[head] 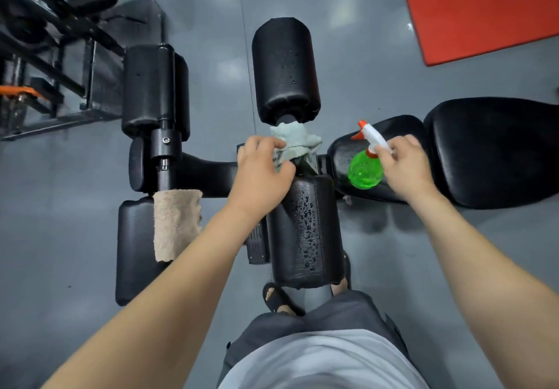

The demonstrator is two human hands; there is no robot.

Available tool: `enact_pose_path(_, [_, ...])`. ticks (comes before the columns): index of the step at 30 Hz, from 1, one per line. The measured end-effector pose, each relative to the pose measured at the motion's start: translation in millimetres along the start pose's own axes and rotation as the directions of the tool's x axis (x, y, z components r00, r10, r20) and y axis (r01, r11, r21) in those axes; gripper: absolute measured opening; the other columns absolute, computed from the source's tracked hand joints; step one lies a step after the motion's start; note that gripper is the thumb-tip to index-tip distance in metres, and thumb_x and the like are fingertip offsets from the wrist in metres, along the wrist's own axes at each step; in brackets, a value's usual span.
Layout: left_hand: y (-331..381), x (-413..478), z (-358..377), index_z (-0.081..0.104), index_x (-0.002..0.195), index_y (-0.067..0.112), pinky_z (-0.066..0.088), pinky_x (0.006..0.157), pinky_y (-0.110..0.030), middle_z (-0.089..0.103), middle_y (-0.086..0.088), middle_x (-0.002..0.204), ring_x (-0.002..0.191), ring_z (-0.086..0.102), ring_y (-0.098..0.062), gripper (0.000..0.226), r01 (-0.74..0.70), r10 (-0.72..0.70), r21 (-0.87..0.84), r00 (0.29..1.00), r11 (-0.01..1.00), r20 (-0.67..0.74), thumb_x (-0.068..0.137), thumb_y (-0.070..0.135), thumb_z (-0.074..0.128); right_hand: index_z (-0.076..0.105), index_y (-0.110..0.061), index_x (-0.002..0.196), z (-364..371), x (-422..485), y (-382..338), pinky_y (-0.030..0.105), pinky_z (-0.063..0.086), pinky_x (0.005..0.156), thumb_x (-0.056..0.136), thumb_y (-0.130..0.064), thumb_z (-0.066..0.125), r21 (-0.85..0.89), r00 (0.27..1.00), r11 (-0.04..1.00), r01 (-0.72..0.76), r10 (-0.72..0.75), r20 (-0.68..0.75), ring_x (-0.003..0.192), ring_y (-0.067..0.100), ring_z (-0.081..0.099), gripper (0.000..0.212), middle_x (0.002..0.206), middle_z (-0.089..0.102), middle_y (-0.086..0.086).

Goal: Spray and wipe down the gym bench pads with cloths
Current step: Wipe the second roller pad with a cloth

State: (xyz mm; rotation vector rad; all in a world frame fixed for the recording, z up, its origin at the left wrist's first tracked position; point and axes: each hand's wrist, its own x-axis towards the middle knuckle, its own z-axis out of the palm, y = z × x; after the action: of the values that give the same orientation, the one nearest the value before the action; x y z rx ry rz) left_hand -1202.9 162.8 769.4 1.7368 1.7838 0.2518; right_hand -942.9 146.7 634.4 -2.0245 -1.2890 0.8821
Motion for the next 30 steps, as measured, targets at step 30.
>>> enact_pose_path(30, [-45, -47, -170, 0.07, 0.112, 0.013, 0.058, 0.082, -0.034, 0.075, 0.0, 0.087, 0.081, 0.068, -0.013, 0.014, 0.033, -0.204, -0.611, 0.956, 0.791, -0.212, 0.101, 0.017, 0.062, 0.073, -0.021, 0.117, 48, -34, -251, 0.045, 0.054, 0.097, 0.079, -0.05, 0.075, 0.503, 0.493, 0.862, -0.061, -0.412, 0.766, 0.104, 0.023, 0.071, 0.048, 0.113, 0.075, 0.006])
